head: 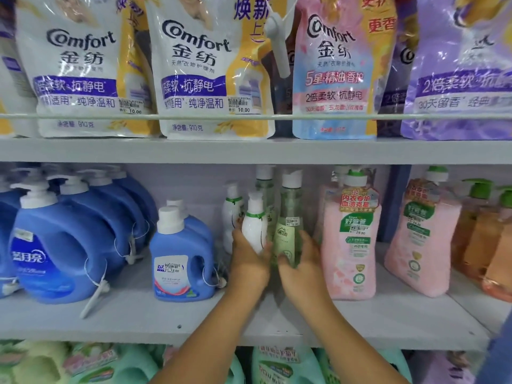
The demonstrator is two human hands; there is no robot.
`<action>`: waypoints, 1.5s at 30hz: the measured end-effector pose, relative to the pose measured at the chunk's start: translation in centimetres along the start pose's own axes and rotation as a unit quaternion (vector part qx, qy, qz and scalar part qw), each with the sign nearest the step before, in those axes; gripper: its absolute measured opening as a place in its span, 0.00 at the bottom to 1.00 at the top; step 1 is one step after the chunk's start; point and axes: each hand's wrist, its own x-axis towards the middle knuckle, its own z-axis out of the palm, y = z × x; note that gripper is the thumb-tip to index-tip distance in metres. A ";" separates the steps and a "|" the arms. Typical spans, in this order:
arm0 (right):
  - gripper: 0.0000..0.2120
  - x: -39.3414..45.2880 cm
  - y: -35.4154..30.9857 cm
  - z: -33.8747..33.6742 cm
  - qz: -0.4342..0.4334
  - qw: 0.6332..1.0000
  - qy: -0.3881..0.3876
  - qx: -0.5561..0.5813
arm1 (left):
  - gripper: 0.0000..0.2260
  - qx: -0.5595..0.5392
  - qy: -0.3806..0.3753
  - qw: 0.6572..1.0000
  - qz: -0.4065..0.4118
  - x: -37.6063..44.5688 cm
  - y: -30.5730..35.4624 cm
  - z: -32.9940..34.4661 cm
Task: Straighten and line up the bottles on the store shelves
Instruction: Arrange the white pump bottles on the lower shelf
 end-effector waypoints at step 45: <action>0.32 -6.7 -5.7 -0.3 0.121 0.990 -0.074 0.012 | 0.21 -0.134 -0.177 0.973 0.059 -6.8 -4.2 -14.7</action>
